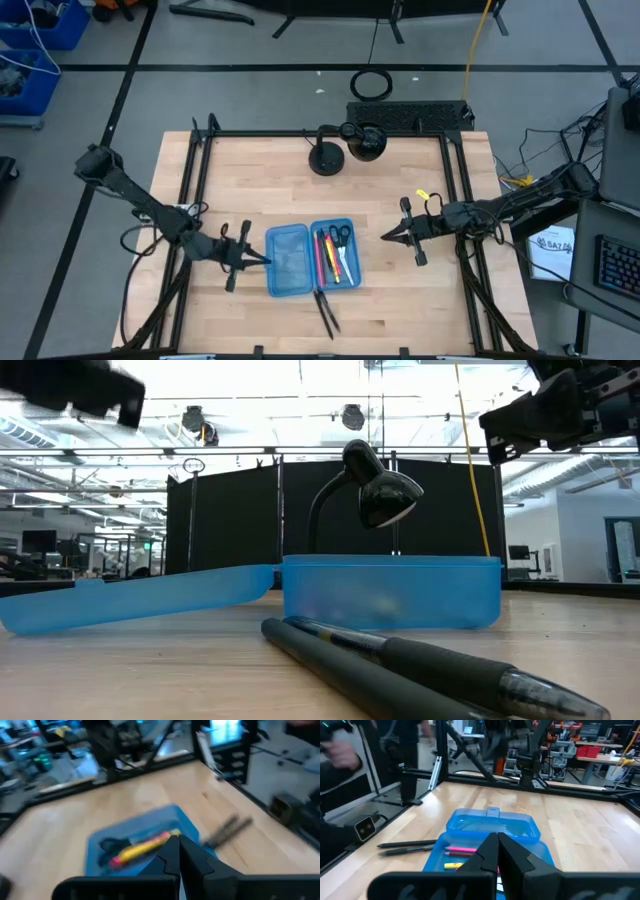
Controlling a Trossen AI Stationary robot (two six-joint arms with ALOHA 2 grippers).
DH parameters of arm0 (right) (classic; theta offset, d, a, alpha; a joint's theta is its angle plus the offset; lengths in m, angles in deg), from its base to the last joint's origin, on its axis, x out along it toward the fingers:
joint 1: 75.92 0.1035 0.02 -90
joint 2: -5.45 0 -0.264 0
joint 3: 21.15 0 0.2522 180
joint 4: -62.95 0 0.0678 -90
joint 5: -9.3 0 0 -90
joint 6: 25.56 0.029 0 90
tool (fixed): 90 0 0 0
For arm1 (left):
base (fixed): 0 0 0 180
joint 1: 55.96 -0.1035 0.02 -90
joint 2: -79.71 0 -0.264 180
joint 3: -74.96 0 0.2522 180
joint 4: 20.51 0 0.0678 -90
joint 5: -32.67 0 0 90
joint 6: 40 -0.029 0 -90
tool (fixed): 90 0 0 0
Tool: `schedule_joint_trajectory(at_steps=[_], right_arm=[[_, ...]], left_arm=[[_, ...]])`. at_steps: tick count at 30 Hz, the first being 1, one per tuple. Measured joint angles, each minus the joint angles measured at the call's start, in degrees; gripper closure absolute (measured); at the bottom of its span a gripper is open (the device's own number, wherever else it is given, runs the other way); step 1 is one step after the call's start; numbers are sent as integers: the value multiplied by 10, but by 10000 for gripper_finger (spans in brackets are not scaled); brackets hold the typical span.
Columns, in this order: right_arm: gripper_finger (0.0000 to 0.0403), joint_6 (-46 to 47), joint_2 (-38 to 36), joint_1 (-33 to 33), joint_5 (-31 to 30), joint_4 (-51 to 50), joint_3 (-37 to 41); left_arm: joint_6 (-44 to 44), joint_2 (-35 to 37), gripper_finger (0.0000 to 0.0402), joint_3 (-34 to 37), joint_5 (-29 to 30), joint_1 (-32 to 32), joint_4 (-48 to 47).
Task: Pick & place school supplies into a supply box
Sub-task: Put the right black pen into the blue supply box
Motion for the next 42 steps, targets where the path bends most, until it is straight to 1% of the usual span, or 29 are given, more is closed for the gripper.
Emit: schedule_joint_trajectory(at_steps=[2, 4, 7, 9, 11, 14, 18, 20, 24, 27, 31, 34, 37, 40, 42], right_arm=[[403, 2, 0, 0, 0, 1, 0], [403, 10, 0, 0, -4, 6, 0], [403, 25, 0, 4, -43, 19, -5], [403, 29, 2, 13, -57, -8, -29], [403, 29, 12, 31, -70, -57, -73], [403, 37, 51, 70, -125, -171, -171], [403, 101, 150, 132, -205, -353, -339], [403, 149, 214, 159, -235, -435, -421], [403, 252, 350, 191, -267, -571, -577], [403, 332, 449, 197, -258, -648, -688], [403, 441, 578, 187, -200, -736, -828], [403, 530, 662, 176, -164, -784, -907], [403, 600, 728, 166, -121, -820, -955], [403, 650, 772, 157, -75, -830, -966], [403, 670, 793, 152, -55, -831, -966]], left_arm=[[-3, 0, 398, 54, -13, -1, 66], [-3, 1, 396, 96, -12, -2, 129], [0, 1, 398, 144, -12, -3, 191], [14, 1, 398, 167, -10, -4, 223], [27, 1, 393, 182, 9, -4, 240], [42, 1, 385, 194, 69, -4, 242], [35, 1, 381, 196, 140, -4, 238], [26, 1, 381, 196, 157, -5, 237], [-47, 1, 381, 196, 155, -5, 237], [-63, 0, 381, 196, 153, -5, 236], [-58, 0, 380, 196, 153, -5, 231], [-48, 0, 380, 196, 152, -5, 228], [-35, 0, 380, 196, 152, -5, 228], [-32, 0, 380, 196, 151, -5, 228], [-25, 0, 380, 196, 151, -5, 228]])
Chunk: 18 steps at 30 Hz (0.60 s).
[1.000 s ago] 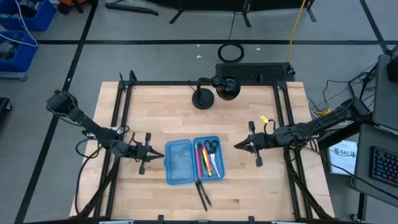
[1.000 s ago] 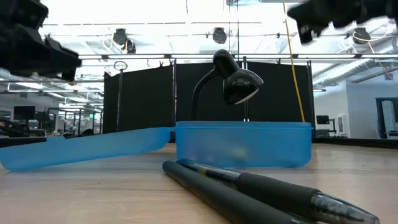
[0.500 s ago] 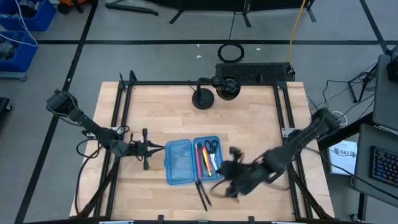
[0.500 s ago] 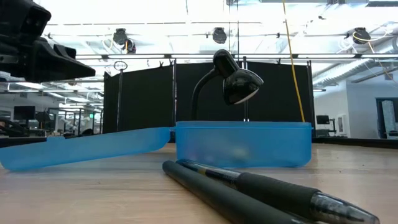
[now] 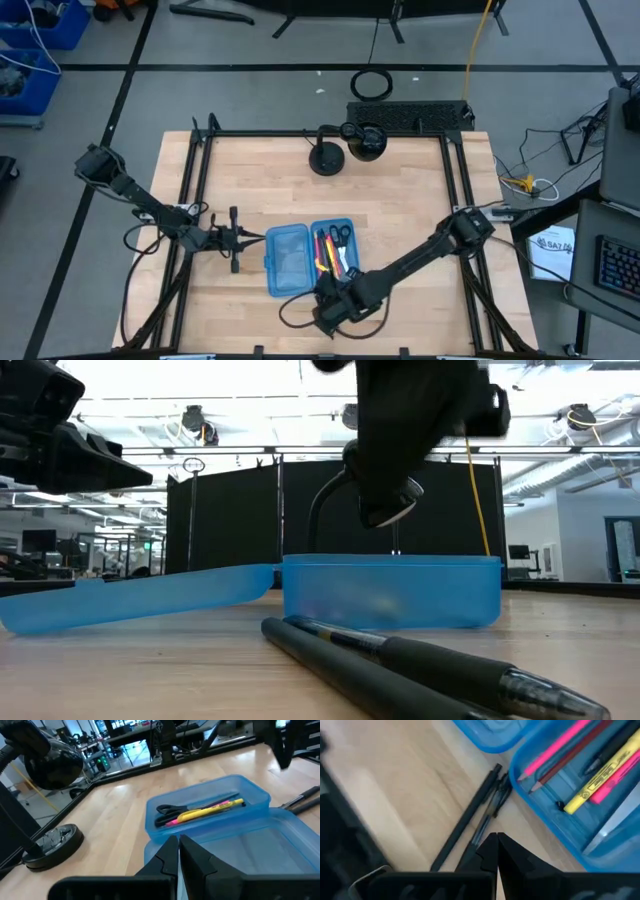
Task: Pick & place school supplies into a supply box
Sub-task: Put the right black pen into the blue supply box
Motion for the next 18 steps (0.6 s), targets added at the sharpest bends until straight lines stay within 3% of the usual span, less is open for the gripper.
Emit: schedule_joint_trajectory(at_steps=[6, 18], right_arm=[[403, 39, 16, -6, 0, 12, 0], [403, 124, 16, 41, -1, 173, 3]], left_arm=[[5, 0, 380, 0, 0, 0, -1], [10, 0, 380, 0, 0, 0, -18]])
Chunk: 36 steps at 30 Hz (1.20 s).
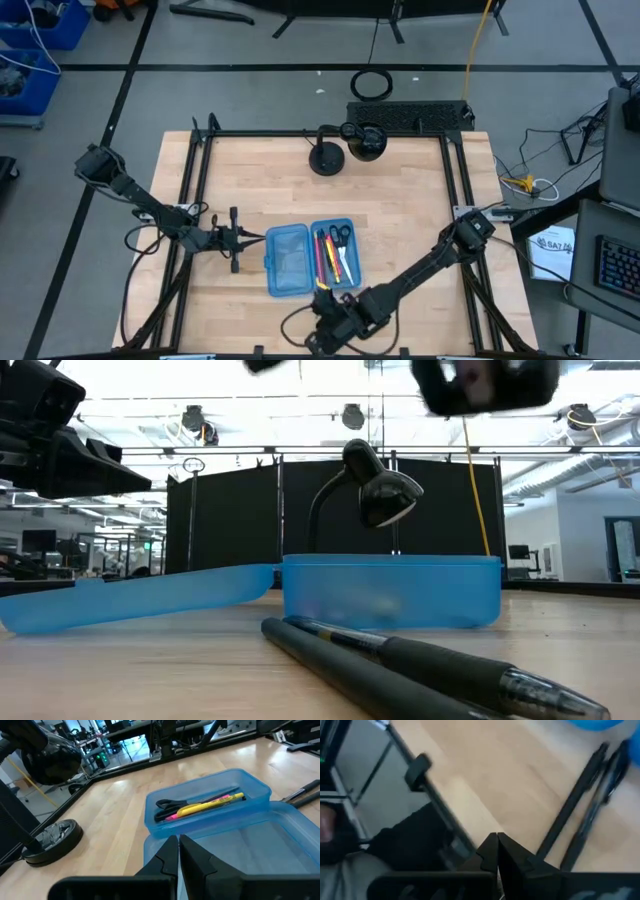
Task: Pick & place school supplies into a supply box
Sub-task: Put the right black pen into the blue supply box
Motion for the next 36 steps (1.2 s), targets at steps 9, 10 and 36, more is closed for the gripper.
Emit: schedule_joint_trajectory(at_steps=[9, 10, 36], right_arm=[[403, 8, 1, 3, -32, -83, 0], [403, -6, 0, 0, -32, -71, 0], [231, 7, 57, -32, 42, -99, 3]], left_arm=[[6, 0, 380, 0, 0, 0, 1], [8, 0, 380, 0, 0, 0, 1], [9, 0, 380, 0, -3, 0, -10]])
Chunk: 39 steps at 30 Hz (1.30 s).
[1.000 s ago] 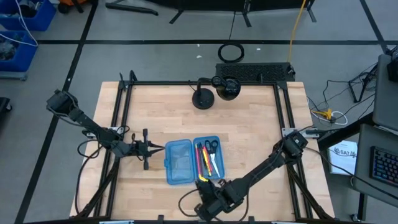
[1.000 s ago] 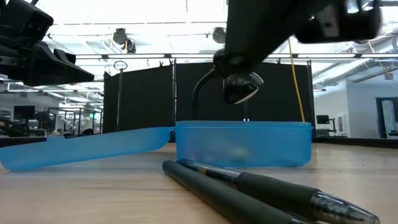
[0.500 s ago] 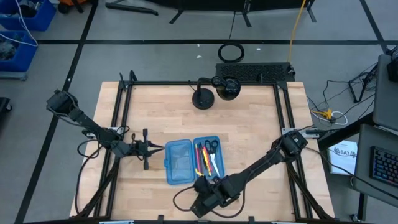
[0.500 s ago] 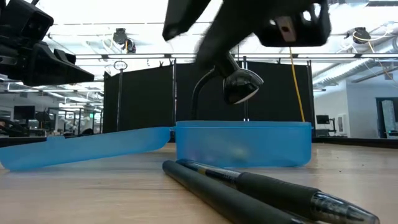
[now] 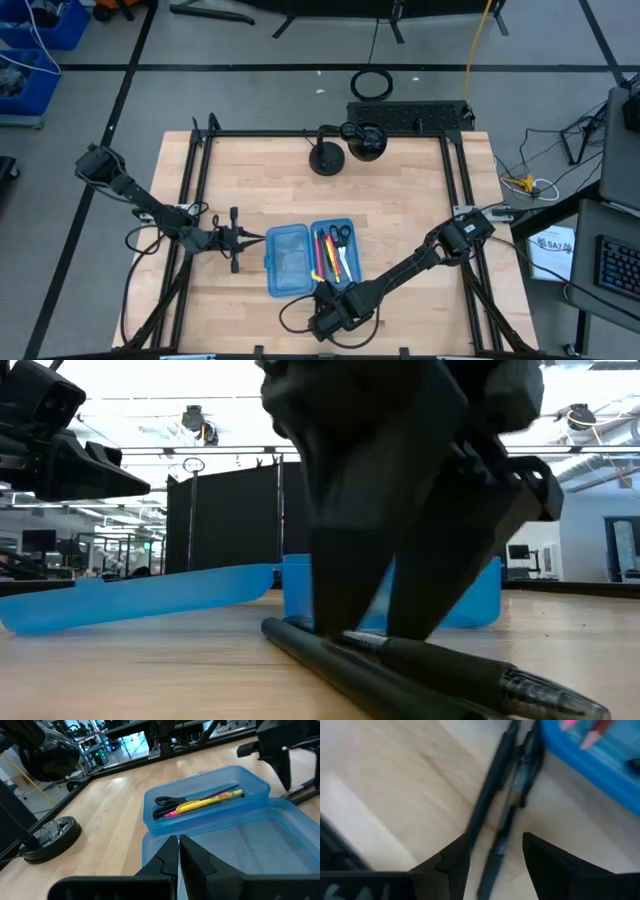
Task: Pick & place school supplies into a supply box
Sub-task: Put the right black pen into the blue supply box
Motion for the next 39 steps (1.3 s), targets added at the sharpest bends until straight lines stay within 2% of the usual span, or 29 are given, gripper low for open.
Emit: schedule_joint_trajectory(at_steps=[7, 15, 24, 33, 39], right_arm=[[246, 0, 1, 0, -14, -51, 0], [262, -15, 21, 0, -13, -4, -3], [280, 6, 23, 9, -10, -67, 10], [313, 60, 18, 41, 86, -63, 95], [337, 52, 17, 55, 88, -63, 102]], left_arm=[[-2, 0, 380, 0, -2, 0, -2], [-2, 0, 380, 0, -2, 0, -2], [-3, 0, 380, 0, -2, 0, -2], [0, 0, 380, 0, -2, 0, -2], [-1, 0, 380, 0, -10, 0, -2]])
